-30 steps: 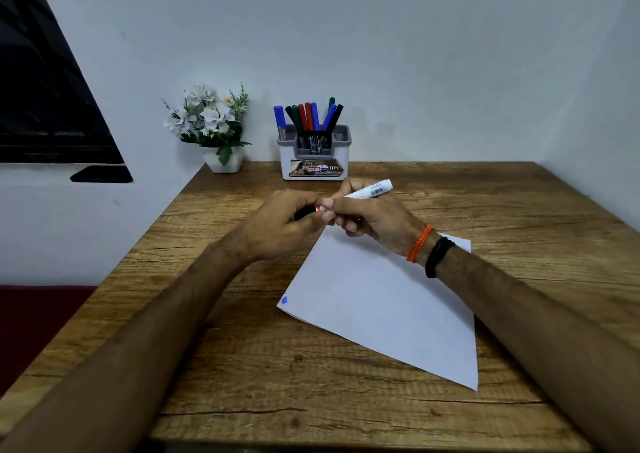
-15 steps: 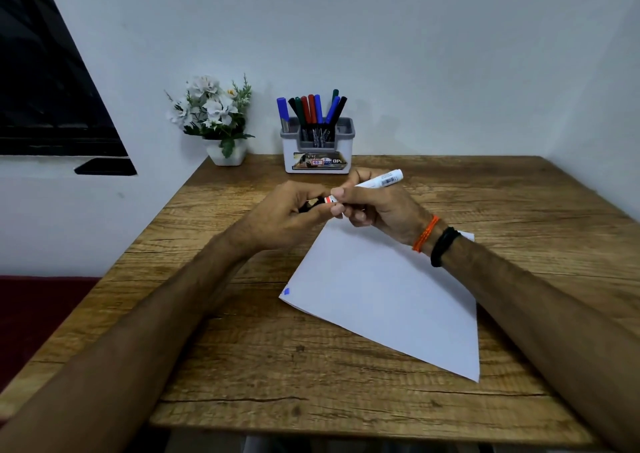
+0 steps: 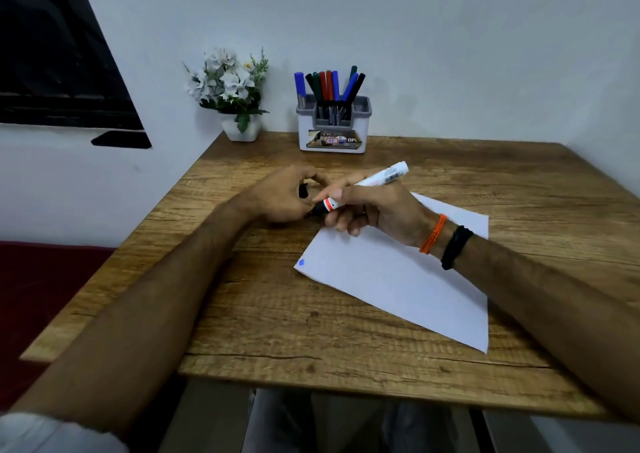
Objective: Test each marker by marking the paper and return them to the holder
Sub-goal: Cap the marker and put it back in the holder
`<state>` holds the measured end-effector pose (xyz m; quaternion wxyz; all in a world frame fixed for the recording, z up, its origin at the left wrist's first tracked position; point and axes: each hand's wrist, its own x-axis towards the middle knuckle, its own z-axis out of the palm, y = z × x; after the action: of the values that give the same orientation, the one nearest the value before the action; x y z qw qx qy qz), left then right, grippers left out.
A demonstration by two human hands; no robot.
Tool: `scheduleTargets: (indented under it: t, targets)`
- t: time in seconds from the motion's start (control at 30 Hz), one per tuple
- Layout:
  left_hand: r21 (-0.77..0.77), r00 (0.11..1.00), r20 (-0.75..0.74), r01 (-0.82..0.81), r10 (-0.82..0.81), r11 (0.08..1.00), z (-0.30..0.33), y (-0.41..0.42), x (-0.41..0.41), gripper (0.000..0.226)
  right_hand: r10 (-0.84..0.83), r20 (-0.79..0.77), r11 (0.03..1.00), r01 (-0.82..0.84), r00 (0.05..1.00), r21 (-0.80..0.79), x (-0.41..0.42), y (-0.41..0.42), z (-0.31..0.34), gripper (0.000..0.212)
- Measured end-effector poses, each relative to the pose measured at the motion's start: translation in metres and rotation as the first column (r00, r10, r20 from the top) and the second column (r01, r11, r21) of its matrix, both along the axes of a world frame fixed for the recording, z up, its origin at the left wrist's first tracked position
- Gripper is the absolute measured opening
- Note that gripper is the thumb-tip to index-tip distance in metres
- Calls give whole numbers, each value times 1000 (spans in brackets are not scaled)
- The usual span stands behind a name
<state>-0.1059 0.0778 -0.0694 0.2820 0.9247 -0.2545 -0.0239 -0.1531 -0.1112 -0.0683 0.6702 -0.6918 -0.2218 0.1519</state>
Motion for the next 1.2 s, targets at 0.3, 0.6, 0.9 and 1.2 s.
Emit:
scheduleTargets:
  t: [0.3, 0.6, 0.9, 1.2]
  targets:
    - [20, 1000, -17, -15, 15, 1000, 2, -1, -5, 45, -56, 69, 992, 64, 996, -108, -21, 7, -14, 8]
    - [24, 999, -37, -5, 6, 1000, 1, 0, -3, 46, -74, 178, 968, 113, 981, -224, -25, 10, -19, 8]
    - [29, 999, -48, 14, -13, 999, 3, -2, -5, 45, -40, 214, 963, 94, 976, -251, -27, 11, -18, 8]
    - [25, 997, -71, 8, -7, 1000, 5, -3, -6, 46, -57, 218, 958, 115, 974, -264, -28, 13, -18, 8]
